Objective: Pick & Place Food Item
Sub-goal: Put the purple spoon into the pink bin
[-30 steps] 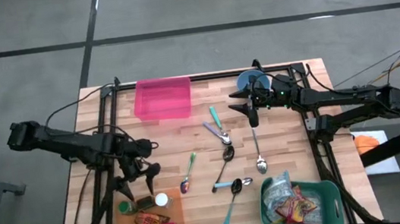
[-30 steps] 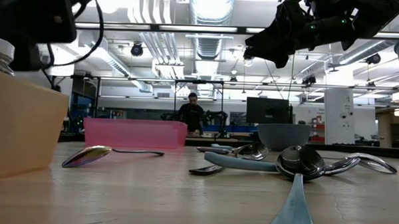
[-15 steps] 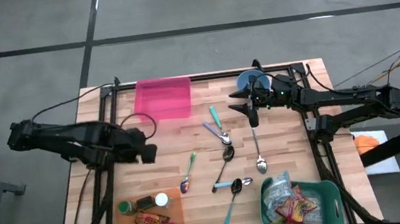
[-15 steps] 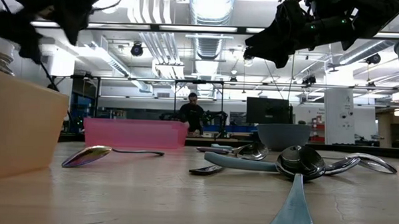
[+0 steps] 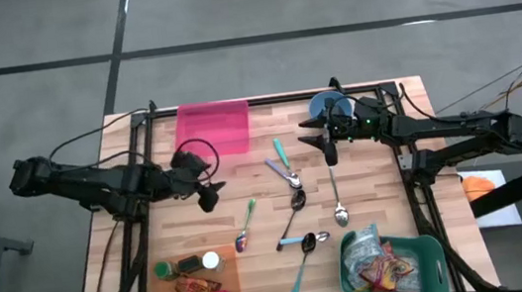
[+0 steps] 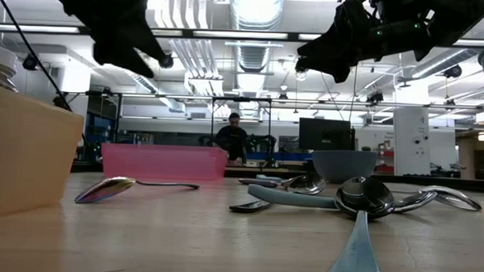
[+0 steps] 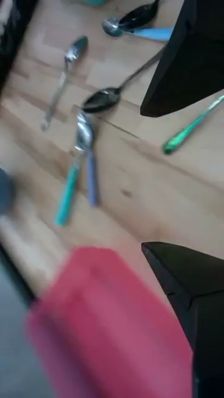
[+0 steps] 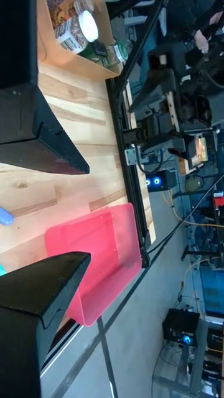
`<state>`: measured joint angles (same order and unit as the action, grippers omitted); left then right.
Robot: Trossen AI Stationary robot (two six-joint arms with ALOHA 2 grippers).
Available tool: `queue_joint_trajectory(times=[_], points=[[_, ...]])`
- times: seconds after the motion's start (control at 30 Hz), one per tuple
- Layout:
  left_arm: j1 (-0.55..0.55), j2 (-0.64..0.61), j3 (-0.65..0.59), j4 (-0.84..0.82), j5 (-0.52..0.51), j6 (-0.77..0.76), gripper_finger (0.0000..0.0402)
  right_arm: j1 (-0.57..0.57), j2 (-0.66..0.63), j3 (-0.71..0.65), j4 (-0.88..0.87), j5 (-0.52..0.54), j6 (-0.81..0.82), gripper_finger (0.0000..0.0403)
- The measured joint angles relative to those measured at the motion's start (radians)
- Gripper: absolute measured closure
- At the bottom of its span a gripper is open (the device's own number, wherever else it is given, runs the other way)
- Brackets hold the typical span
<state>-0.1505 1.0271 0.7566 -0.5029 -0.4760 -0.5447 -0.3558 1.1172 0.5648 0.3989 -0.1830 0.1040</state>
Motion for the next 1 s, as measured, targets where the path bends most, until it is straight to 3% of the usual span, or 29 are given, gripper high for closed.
queue_joint_trajectory(times=[0.23, 0.43, 0.67, 1.0], points=[[0.009, -0.046, -0.165, 0.348, -0.048, 0.372, 0.0054, 0.0, 0.0, 0.0, 0.0, 0.0, 0.0, 0.0192], [0.072, -0.203, -0.323, 0.564, -0.012, 0.477, 0.0055, 0.0, 0.0, 0.0, 0.0, 0.0, 0.0, 0.0192], [0.149, -0.41, -0.47, 0.701, 0.183, 0.641, 0.0055, 0.0, 0.0, 0.0, 0.0, 0.0, 0.0, 0.0192], [0.152, -0.696, -0.614, 0.708, 0.183, 0.716, 0.0055, 0.0, 0.0, 0.0, 0.0, 0.0, 0.0, 0.0192]])
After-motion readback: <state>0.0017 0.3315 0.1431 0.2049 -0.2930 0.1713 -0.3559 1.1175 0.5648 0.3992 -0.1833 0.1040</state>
